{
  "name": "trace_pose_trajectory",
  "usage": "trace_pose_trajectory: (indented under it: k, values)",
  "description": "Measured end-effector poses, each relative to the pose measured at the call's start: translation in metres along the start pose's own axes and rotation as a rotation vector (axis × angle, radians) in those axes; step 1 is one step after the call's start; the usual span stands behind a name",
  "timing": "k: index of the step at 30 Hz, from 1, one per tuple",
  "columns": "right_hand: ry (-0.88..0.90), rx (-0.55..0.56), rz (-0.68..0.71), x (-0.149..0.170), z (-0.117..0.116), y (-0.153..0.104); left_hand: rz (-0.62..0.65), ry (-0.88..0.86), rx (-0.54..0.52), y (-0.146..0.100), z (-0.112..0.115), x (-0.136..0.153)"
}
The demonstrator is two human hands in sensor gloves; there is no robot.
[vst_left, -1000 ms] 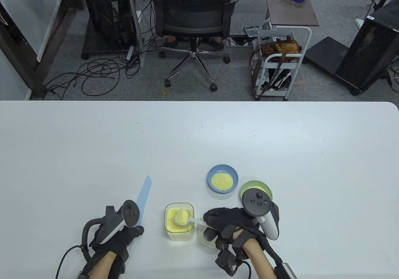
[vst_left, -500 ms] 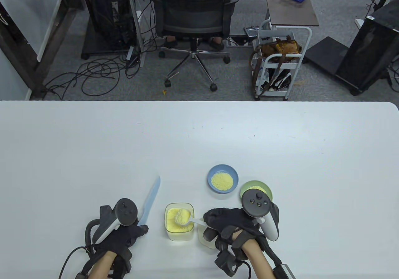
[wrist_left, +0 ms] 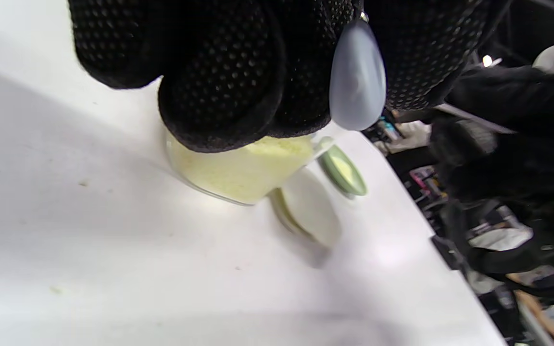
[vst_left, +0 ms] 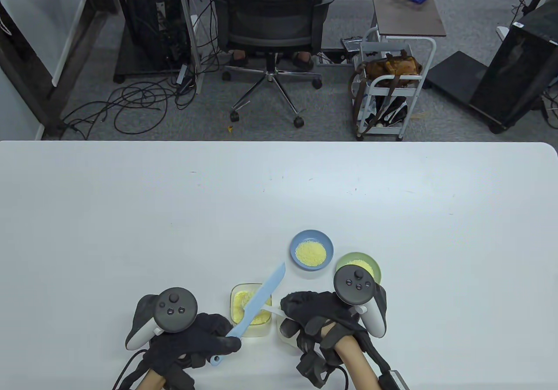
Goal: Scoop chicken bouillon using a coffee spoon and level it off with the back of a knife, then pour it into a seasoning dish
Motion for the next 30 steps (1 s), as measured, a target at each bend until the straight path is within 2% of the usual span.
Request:
trace_pose_trajectory:
  k: [4,9,12,14,16,18,21,23,27,30]
  values:
    - [0.002,0.006,0.007,-0.001,0.001,-0.003,-0.051,0.023,-0.015,0.002,-0.007,0.013]
    - [0.012,0.017,0.015,-0.001,0.004,-0.005,-0.088,-0.058,0.0,0.005,-0.014,0.028]
    - [0.019,0.021,0.021,-0.001,0.006,-0.006,-0.135,-0.078,-0.066,0.004,-0.027,0.038]
    - [0.022,0.026,0.022,0.0,0.007,-0.007,-0.247,-0.016,-0.177,0.003,-0.039,0.059]
    - [0.026,0.024,0.026,0.0,0.007,-0.008,-0.354,0.082,-0.23,0.003,-0.044,0.081]
    - [0.031,0.02,0.034,-0.001,0.006,-0.008,-0.449,0.142,-0.221,0.005,-0.04,0.102]
    - [0.035,0.009,0.047,-0.002,0.006,-0.009,-0.535,0.138,-0.126,0.011,-0.023,0.122]
    - [0.034,-0.002,0.058,-0.002,0.005,-0.011,-0.562,0.205,-0.109,0.012,-0.019,0.126]
    - [0.04,0.014,0.067,-0.002,0.008,-0.015,-0.567,0.26,-0.153,0.012,-0.021,0.126]
    - [0.046,0.023,0.072,-0.002,0.009,-0.017,-0.572,0.4,-0.142,0.013,-0.02,0.127]
Point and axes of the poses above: the tracker on the back of each hand, its own x axis roughly to the little-finger side, its own y axis roughly from the wrist to the fingertips, z = x × y, the point moved 5 cm from there along y, roughly from the wrist to the fingertips, and after that the axes turned 15 degrees about -x, right-handed, at the moved point
